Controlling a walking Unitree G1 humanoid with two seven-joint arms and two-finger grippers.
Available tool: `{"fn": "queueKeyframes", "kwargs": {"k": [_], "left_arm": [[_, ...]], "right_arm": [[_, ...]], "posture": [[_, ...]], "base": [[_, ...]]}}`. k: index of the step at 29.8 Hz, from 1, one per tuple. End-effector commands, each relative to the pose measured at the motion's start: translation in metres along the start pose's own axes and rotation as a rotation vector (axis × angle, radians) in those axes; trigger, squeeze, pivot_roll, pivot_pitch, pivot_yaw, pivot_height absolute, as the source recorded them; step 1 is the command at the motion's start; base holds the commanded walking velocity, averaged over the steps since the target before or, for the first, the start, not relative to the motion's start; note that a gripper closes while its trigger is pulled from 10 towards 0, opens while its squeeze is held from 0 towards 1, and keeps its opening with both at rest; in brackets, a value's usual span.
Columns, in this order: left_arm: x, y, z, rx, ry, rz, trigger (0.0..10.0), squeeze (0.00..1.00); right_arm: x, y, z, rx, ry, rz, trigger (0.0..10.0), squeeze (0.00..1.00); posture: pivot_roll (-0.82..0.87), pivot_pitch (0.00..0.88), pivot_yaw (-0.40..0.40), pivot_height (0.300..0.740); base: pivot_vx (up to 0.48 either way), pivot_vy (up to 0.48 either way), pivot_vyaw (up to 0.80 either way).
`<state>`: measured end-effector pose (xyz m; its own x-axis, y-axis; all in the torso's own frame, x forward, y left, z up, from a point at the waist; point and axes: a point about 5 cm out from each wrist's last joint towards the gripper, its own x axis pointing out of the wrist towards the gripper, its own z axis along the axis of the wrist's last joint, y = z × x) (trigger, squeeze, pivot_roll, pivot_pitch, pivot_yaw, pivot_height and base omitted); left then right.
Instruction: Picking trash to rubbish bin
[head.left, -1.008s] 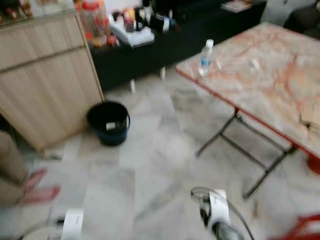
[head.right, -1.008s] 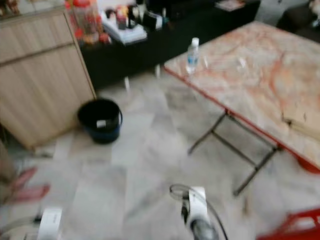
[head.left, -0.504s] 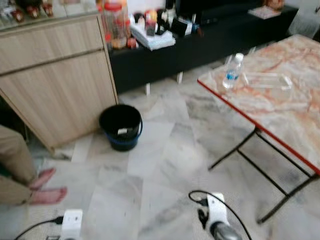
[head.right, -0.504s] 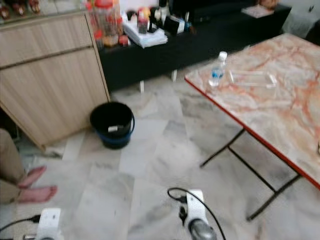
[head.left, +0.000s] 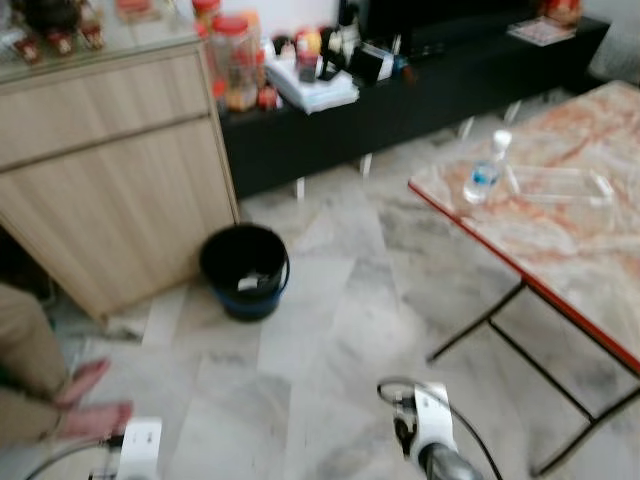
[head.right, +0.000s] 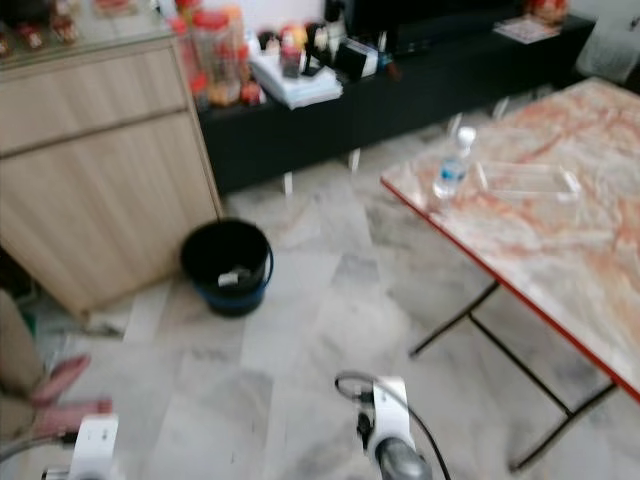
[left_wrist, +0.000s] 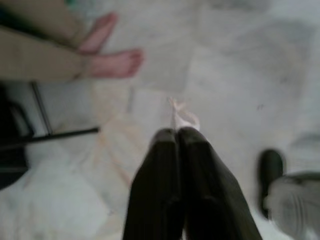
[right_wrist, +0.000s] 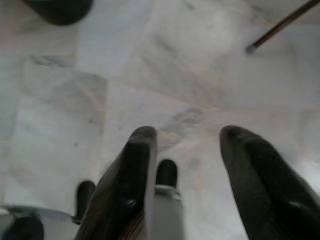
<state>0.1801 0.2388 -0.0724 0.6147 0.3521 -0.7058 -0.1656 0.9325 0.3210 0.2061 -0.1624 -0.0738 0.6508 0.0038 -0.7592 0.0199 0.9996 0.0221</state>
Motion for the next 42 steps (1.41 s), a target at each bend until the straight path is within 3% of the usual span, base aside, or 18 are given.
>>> {"fn": "queueKeyframes", "kwargs": {"k": [1, 5, 12, 42], "left_arm": [[-0.0006, 0.0071, -0.0071, 0.012, 0.023, 0.012, 10.0, 0.00], [-0.0007, 0.0075, -0.0073, 0.011, 0.021, 0.015, 10.0, 0.00], [-0.0011, 0.0074, -0.0085, 0.008, 0.025, 0.016, 10.0, 0.00], [-0.0010, 0.0092, -0.0087, -0.009, 0.027, 0.026, 10.0, 0.00]], "right_arm": [[0.0005, 0.0017, 0.0022, 0.004, -0.007, 0.002, 10.0, 0.00], [0.0005, 0.0030, 0.0023, -0.047, -0.009, 0.007, 10.0, 0.00], [0.0007, 0.0036, 0.0039, -0.036, -0.018, 0.009, 10.0, 0.00], [0.0005, 0.0023, 0.0029, -0.009, -0.018, -0.008, 10.0, 0.00]], "posture": [[0.12, 0.108, -0.020, 0.740], [0.13, 0.098, -0.022, 0.740], [0.13, 0.103, -0.024, 0.740], [0.14, 0.134, -0.029, 0.740]], "base": [[0.352, 0.000, 0.00], [0.356, 0.000, 0.40], [0.358, 0.000, 0.75], [0.349, 0.000, 0.00]]}}
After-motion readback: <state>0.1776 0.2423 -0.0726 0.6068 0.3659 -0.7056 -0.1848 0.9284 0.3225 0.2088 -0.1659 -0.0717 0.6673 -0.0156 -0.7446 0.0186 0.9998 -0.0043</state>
